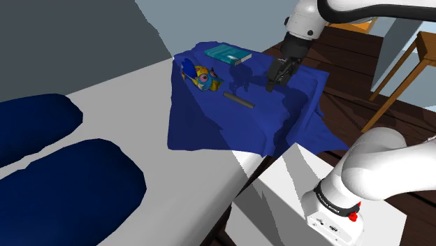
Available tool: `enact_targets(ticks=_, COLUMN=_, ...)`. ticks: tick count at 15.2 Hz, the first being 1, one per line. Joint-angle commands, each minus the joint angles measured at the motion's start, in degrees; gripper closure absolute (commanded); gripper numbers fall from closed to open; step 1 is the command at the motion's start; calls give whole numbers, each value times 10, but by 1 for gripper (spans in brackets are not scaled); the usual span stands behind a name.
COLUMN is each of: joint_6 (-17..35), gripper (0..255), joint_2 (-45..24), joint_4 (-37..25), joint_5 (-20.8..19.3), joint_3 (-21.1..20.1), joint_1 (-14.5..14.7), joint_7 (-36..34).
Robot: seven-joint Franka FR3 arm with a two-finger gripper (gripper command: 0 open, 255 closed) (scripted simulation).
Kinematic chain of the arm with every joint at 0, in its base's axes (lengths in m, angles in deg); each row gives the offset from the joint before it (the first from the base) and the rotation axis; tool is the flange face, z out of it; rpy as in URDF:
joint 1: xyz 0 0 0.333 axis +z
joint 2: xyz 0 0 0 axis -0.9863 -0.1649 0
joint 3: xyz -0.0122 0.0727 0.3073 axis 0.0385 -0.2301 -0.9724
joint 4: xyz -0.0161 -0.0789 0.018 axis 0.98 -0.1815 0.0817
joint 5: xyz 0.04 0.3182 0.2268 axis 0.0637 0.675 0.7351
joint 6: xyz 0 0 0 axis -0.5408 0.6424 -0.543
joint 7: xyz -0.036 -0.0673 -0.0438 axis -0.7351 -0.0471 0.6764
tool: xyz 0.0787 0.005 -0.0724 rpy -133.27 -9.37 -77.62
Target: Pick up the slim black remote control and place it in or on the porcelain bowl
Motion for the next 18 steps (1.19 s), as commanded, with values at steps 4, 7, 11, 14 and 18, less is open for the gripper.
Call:
enact_targets(ticks=4, joint_6=44, gripper=0, joint_2=-52, joint_4=-1, joint_5=-12, joint_3=17, joint_1=-5, joint_7=27)
enact_targets(ticks=7, joint_6=86, gripper=0, joint_2=-110, joint_4=-8, joint_5=-21, joint_3=34, joint_1=-9, joint_7=53)
enact_targets(ticks=11, joint_6=137, gripper=0, joint_2=-191, joint_4=-29, joint_5=-28, joint_3=55, joint_1=-13, joint_7=87)
enact_targets(ticks=14, joint_6=170, gripper=0, joint_2=-256, joint_4=-53, joint_5=-30, joint_3=70, joint_1=-15, joint_7=113)
enact_targets(ticks=18, joint_6=207, gripper=0, joint_2=-344, joint_4=-95, joint_5=-25, joint_3=87, joint_1=-18, joint_7=147)
